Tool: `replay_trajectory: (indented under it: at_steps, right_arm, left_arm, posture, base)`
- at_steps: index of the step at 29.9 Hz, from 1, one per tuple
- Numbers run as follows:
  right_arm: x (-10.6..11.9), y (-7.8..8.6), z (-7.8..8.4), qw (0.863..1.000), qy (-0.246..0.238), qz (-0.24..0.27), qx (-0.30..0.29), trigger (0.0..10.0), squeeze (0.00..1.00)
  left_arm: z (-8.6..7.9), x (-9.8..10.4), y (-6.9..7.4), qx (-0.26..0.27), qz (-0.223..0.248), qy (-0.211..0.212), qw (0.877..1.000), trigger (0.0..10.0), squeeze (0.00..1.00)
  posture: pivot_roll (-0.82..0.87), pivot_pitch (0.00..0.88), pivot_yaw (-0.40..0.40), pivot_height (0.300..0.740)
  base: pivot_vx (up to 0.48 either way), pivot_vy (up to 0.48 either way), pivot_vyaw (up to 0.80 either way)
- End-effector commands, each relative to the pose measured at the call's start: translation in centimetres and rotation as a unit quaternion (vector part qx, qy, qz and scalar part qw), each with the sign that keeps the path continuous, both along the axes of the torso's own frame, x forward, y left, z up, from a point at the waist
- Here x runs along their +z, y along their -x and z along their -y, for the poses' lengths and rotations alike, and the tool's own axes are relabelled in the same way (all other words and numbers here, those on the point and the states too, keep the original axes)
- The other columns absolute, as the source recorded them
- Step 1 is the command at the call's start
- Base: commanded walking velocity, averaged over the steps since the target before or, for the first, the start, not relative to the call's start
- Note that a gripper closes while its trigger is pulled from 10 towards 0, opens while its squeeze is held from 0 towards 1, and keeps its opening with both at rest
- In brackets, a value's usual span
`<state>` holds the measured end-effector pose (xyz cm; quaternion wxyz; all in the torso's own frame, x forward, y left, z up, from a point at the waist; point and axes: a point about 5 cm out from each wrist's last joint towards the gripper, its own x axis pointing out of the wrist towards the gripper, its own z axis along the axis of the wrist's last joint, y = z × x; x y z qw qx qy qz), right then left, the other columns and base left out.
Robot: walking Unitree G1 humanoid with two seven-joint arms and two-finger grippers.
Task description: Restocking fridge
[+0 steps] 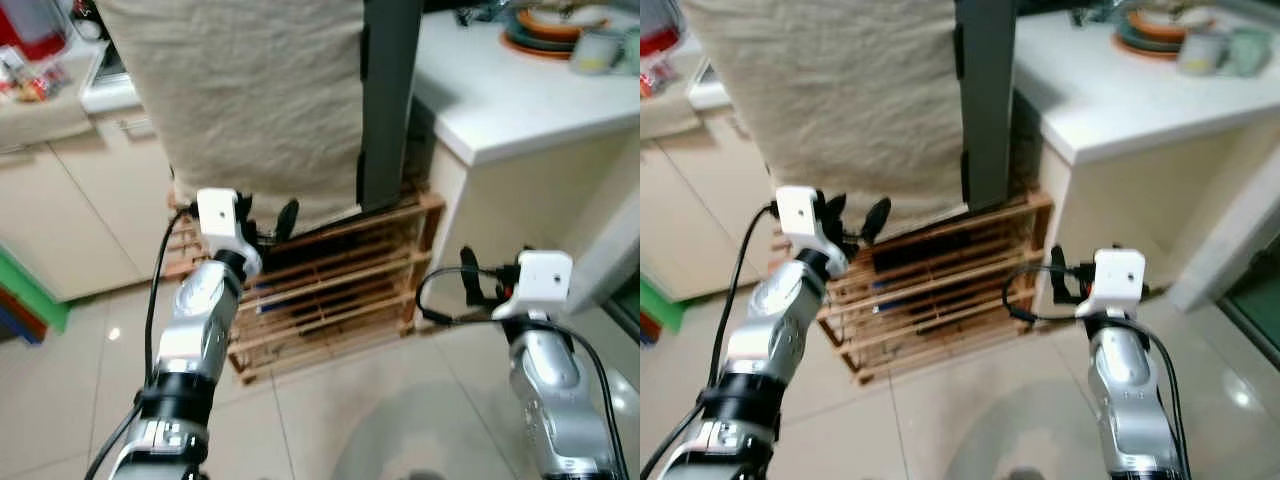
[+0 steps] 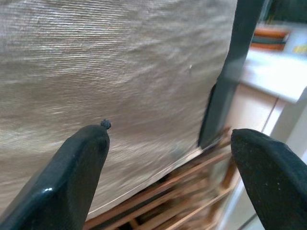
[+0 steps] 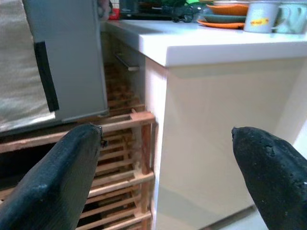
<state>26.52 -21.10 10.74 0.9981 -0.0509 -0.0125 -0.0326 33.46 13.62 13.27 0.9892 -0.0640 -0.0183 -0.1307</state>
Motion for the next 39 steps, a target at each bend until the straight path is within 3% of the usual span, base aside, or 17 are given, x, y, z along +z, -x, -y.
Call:
replay_trajectory:
  at_steps: [1, 11, 15, 34, 39]
  right_arm:
    - [0.1, -0.1, -0.7, 1.0, -0.001, 0.004, 0.017, 10.0, 0.0]
    - [-0.2, 0.0, -1.1, 1.0, -0.006, -0.002, 0.028, 10.0, 0.0]
    - [-0.1, -0.1, -1.2, 1.0, -0.011, 0.001, 0.03, 10.0, 0.0]
    - [-0.3, 0.2, -1.2, 0.999, -0.013, 0.0, 0.029, 10.0, 0.0]
    - [-0.3, 0.2, -1.2, 0.999, -0.015, 0.0, 0.031, 10.0, 0.0]
  left_arm:
    - [0.3, 0.4, 0.1, -0.001, 0.005, -0.009, 1.0, 10.0, 0.0]
    - [1.5, 1.3, 0.5, -0.002, 0.029, -0.005, 1.0, 10.0, 0.0]
    - [2.3, 1.9, 0.3, -0.007, 0.035, -0.006, 0.999, 10.0, 0.0]
    - [1.5, 2.3, -0.3, 0.033, 0.018, 0.011, 0.999, 10.0, 0.0]
    - [1.4, 2.6, -0.3, 0.045, 0.026, 0.008, 0.999, 10.0, 0.0]
  posture:
    - [-0.21, 0.0, 0.109, 0.74]
    - [-0.21, 0.0, 0.11, 0.74]
    - [-0.21, 0.0, 0.108, 0.74]
    - [-0.21, 0.0, 0.115, 0.74]
    - [-0.21, 0.0, 0.114, 0.74]
  base:
    - [0.0, 0.0, 0.0]
    - [0.0, 0.0, 0.27]
    - [0.425, 0.0, 0.33]
    - [0.48, 0.0, 0.0]
    - [0.0, 0.0, 0.0]
